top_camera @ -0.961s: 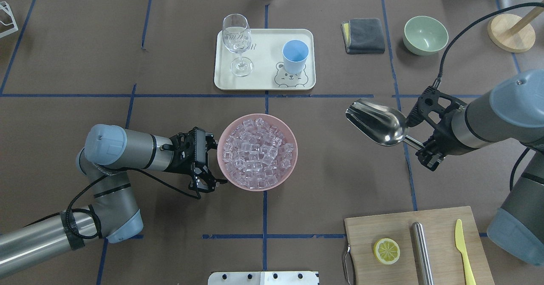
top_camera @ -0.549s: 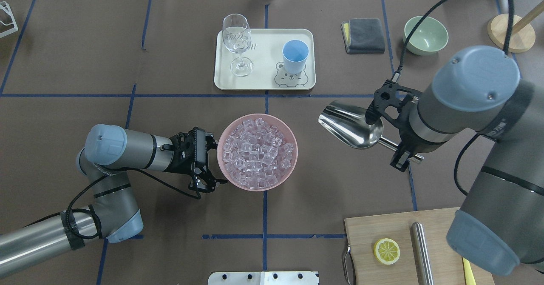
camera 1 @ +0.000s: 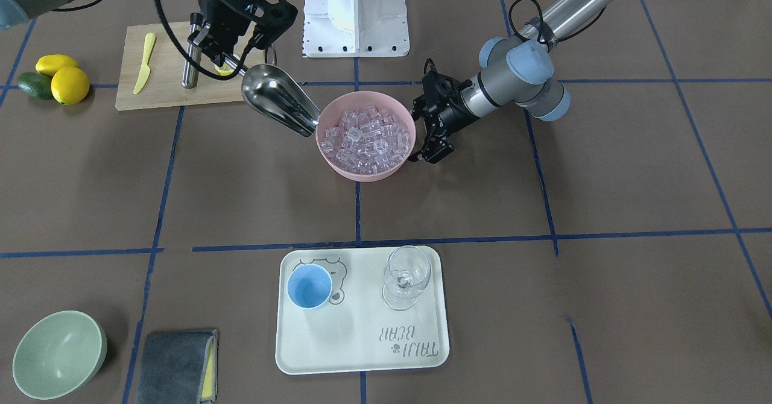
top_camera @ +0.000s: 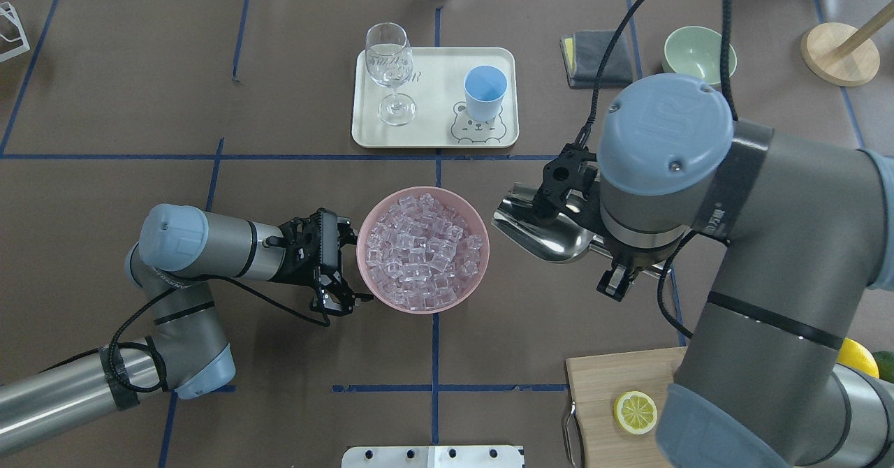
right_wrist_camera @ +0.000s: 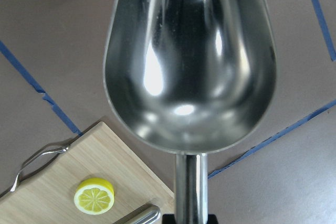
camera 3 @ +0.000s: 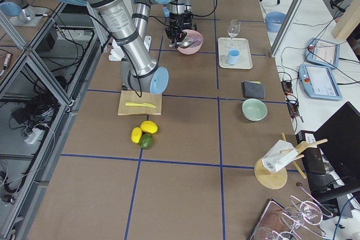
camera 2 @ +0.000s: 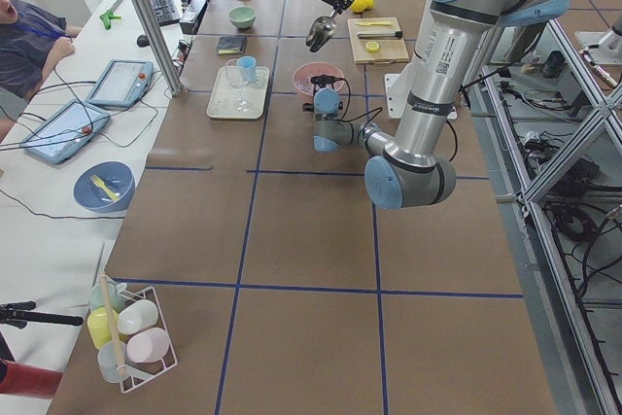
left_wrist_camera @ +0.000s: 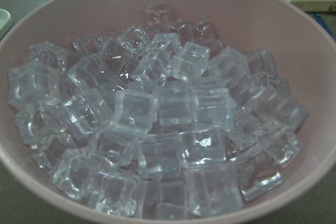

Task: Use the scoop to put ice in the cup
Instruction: 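Lift the scoop with the right gripper and carry it over the ice bowl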

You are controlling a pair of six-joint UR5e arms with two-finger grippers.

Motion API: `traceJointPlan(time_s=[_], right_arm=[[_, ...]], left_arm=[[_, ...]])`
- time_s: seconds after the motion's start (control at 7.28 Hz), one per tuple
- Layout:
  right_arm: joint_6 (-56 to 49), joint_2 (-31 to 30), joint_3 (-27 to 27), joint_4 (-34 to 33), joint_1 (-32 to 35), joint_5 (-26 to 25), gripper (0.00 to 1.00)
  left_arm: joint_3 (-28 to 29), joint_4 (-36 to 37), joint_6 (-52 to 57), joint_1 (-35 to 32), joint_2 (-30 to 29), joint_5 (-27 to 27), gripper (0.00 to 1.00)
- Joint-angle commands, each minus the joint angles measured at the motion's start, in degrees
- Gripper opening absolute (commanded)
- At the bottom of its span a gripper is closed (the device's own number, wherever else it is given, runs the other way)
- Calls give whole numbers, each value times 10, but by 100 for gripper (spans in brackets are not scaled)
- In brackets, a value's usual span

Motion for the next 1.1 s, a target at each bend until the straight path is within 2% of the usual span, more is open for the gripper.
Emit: traceJointPlan(time_s=[0.0,0.41,0.69,0.96], right_arm=[[-16,87,-81,-70,-14,-1,0],[-19,160,-197,-96,-28,-1,0],[-21,172,-208,-136,-33,-11,0],[-27,173,-215,-147,-47,-21,0]], left_arm=[[1,0,0,0,1,1,100],[1,0,0,1,1,1,100],[3,0,0,1,0,1,100],[3,0,0,1,-1,1,100]])
